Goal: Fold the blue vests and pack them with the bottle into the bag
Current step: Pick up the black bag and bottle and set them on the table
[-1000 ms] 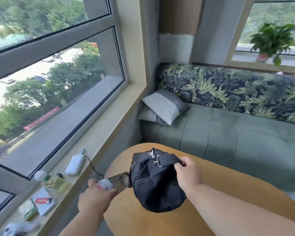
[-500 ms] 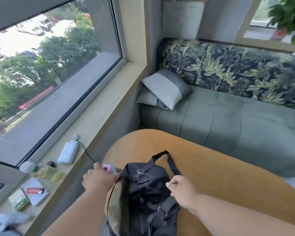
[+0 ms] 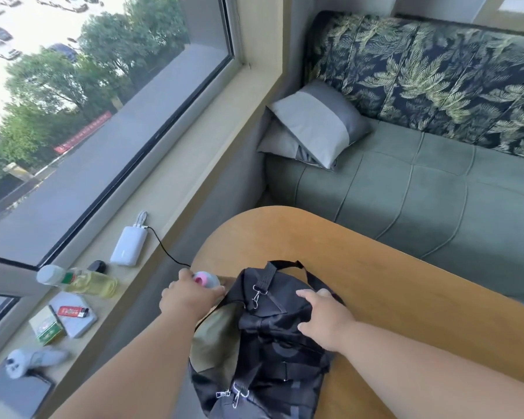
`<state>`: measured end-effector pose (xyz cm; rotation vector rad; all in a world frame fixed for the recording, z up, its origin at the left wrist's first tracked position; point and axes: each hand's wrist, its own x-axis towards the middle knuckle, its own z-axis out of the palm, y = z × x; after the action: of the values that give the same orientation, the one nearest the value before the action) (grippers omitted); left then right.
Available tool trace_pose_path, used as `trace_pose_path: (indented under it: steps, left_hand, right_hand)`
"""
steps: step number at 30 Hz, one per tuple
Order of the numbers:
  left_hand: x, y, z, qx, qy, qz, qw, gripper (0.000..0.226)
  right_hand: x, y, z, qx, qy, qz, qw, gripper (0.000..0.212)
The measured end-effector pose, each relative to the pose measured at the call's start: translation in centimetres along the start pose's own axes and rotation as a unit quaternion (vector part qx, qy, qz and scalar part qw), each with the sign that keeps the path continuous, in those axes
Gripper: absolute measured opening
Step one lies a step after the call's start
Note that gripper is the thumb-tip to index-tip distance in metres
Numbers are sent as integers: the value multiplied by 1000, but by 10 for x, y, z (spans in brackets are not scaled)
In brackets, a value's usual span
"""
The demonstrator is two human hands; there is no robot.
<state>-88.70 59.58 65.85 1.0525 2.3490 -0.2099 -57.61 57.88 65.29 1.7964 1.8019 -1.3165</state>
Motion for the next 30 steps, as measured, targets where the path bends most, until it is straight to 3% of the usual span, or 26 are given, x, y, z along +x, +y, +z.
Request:
trace_pose_path:
  steps: [3, 6, 10, 13, 16, 22, 26, 30]
  left_hand:
    - [6, 1, 4, 3, 0, 2, 1000, 84]
    - [12, 4, 5, 8, 8, 12, 1000, 89]
    - [15, 12, 0, 19, 17, 19, 999, 89]
    - [20, 18, -1, 15, 31, 27, 999, 88]
    - [28, 24, -2, 25, 53, 41, 997, 88]
    - [44, 40, -9, 41, 73, 50, 995, 92]
    - [49, 52, -9, 53, 87, 73, 992, 95]
    - [51, 59, -5, 56, 81, 78, 992, 105]
  right_hand:
    - [21, -11, 7, -106, -31, -47, 993, 68]
    - [39, -21, 6, -209, -41, -74, 974, 45]
    - [53, -15, 0, -217, -26, -68, 973, 17]
    - [61, -4, -5, -160, 40, -45, 985, 12]
    - [66, 6, -22, -29, 114, 14, 993, 16]
    - [82, 21, -50, 170, 200, 92, 961, 17]
    - [95, 34, -67, 226, 252, 127, 932, 13]
    - [102, 46, -82, 170, 258, 109, 945, 18]
